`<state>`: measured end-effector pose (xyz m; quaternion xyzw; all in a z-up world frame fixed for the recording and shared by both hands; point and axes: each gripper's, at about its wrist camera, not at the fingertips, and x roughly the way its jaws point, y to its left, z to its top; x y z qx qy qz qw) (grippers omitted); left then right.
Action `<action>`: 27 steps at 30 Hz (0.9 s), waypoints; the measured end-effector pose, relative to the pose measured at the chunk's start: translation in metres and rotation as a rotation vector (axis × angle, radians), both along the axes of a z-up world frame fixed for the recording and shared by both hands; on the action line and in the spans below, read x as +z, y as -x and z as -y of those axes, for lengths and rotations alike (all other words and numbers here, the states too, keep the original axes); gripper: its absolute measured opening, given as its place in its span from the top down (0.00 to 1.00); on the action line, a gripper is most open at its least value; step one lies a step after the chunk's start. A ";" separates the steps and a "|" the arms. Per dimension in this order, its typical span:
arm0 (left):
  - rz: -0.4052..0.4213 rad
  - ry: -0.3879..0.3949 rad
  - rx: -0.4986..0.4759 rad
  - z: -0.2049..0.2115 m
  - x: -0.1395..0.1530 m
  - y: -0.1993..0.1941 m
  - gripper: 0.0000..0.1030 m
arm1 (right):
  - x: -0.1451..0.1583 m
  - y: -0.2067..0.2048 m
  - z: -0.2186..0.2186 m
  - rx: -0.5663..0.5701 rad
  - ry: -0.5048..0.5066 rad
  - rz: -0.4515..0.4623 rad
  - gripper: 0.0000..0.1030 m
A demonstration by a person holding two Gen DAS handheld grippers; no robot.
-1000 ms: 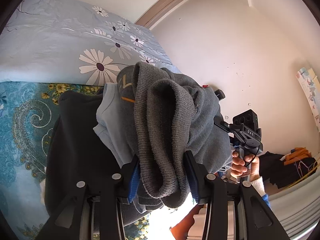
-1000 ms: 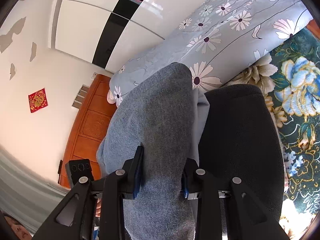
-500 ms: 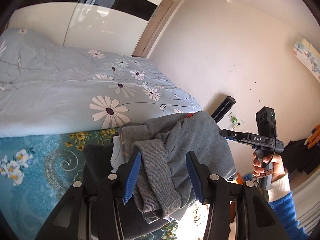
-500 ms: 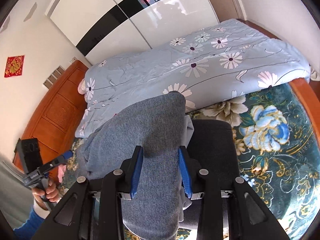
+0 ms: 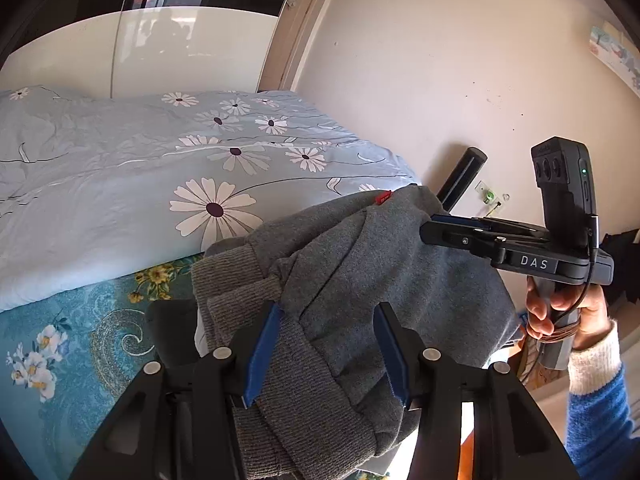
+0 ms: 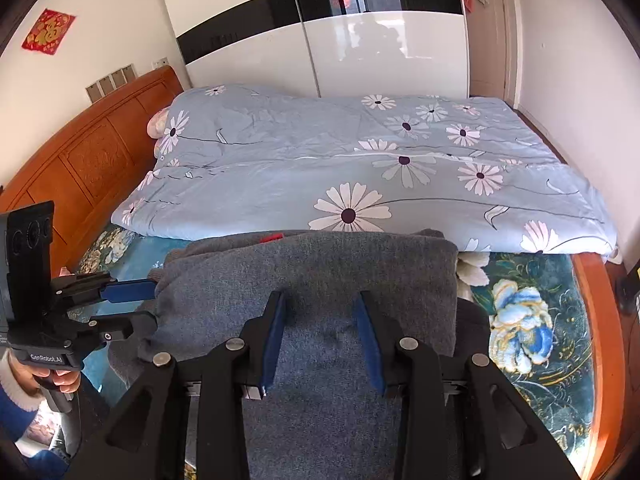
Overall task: Fold clothes
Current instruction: 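Lift the folded sweatshirt with both grippers and carry it onto the clothes stack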
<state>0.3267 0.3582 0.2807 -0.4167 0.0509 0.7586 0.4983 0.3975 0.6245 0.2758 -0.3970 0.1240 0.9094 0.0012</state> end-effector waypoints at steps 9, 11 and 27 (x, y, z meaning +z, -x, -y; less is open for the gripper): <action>0.009 0.047 -0.006 -0.017 -0.025 0.013 0.48 | -0.033 0.017 -0.028 -0.025 0.153 0.018 0.63; 0.016 0.055 -0.009 -0.019 -0.029 0.015 0.48 | -0.038 0.019 -0.031 -0.030 0.171 0.020 0.63; 0.015 0.035 0.001 0.004 -0.012 0.010 0.36 | -0.014 0.018 -0.014 -0.053 0.056 0.050 0.63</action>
